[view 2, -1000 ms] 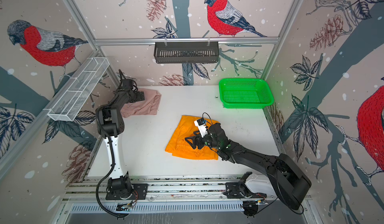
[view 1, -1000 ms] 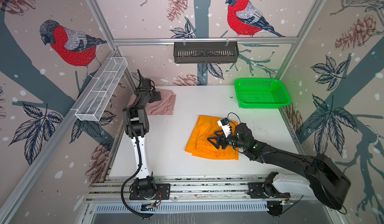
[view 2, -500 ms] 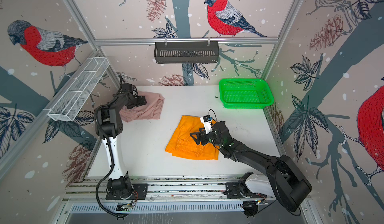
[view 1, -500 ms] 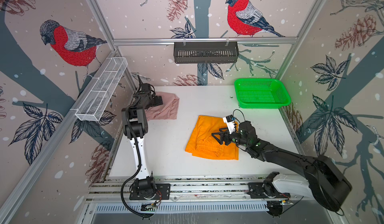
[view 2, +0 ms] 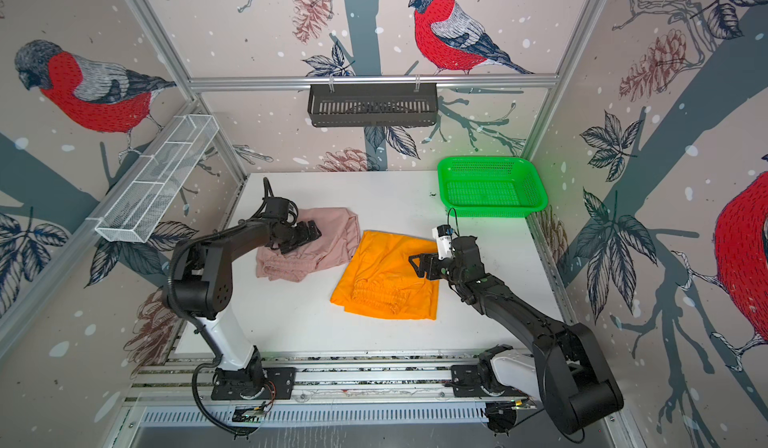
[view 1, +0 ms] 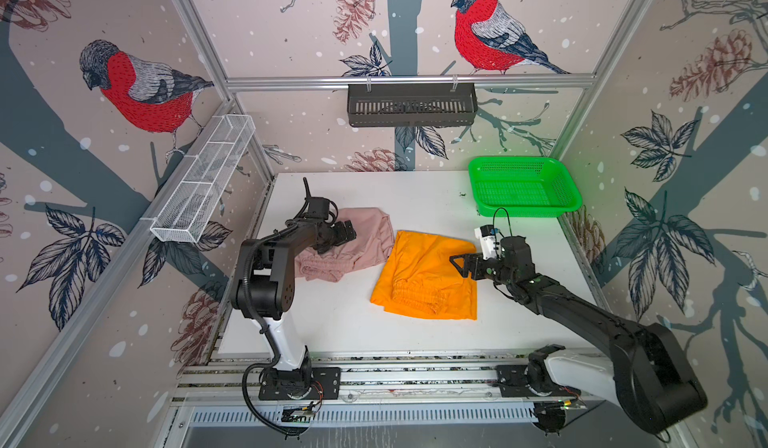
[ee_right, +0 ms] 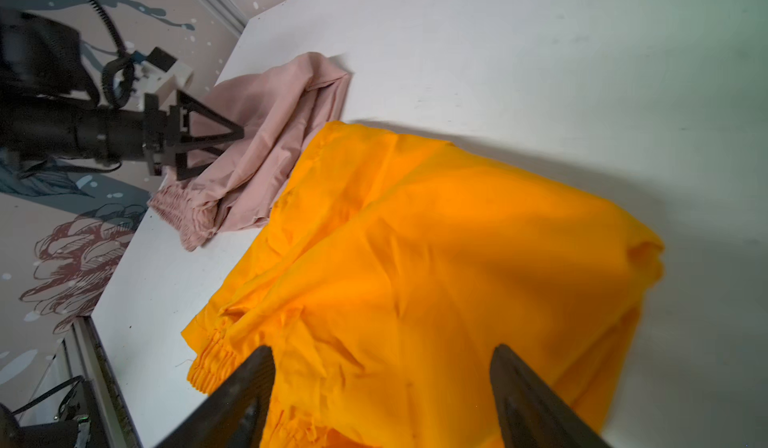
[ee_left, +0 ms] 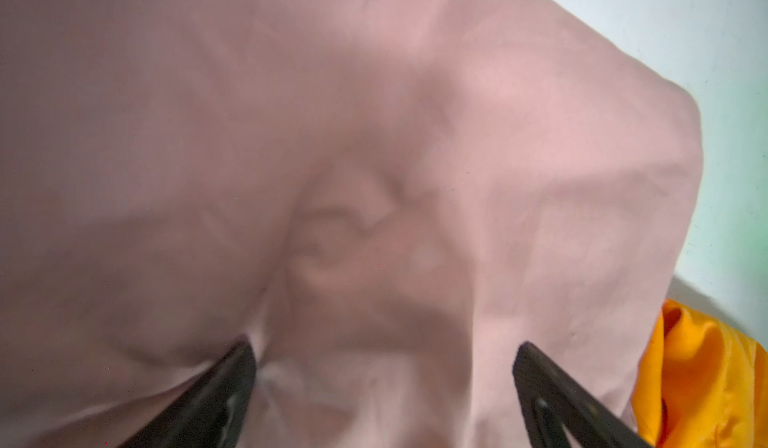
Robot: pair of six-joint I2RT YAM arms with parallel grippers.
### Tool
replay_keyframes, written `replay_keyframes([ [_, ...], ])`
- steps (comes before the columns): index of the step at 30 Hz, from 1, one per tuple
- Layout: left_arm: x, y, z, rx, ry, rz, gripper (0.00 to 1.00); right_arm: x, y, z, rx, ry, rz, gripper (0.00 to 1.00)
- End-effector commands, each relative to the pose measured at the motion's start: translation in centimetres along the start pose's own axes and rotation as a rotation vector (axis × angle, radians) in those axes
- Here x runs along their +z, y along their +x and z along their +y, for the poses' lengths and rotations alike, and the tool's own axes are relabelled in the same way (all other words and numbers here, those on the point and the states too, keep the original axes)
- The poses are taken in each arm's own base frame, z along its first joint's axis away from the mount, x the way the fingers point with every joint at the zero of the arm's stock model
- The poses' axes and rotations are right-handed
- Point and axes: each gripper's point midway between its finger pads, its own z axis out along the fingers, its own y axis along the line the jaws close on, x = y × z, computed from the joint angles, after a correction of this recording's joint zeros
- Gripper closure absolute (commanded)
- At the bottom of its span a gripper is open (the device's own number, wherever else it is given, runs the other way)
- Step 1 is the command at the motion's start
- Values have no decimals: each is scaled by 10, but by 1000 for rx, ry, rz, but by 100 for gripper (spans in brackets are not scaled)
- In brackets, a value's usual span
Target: Fold and stack the shorts
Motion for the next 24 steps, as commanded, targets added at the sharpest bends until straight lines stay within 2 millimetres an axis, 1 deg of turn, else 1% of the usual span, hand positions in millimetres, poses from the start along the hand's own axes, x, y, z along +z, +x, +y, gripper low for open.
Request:
replay_keyframes([
  [1,-14,1,3,-36,-31,-39,2,-7,7,-18,93,77,25,17],
  [4,-28,-5,5,-2,-71,-65,2,-14,14,-38,158,161,57,16],
  [6,-41,-12,3,22,-93,-83,2,-16,22,-45,203,175,75,13],
  [9,-59,-19,-3,46,-109,-99,2,-17,33,-50,249,176,105,13],
  [11,-68,-19,-13,68,-86,-103,2,-15,37,-50,260,170,122,12],
  [13,-72,-11,-25,90,-39,-90,2,-12,39,-50,267,163,136,12],
  [15,-72,1,-36,109,9,-66,2,-8,41,-49,272,154,153,11],
  [21,-68,44,-70,212,113,-21,2,5,52,-58,312,180,215,10],
  [24,-61,69,-83,252,175,23,2,10,61,-59,336,179,234,10],
])
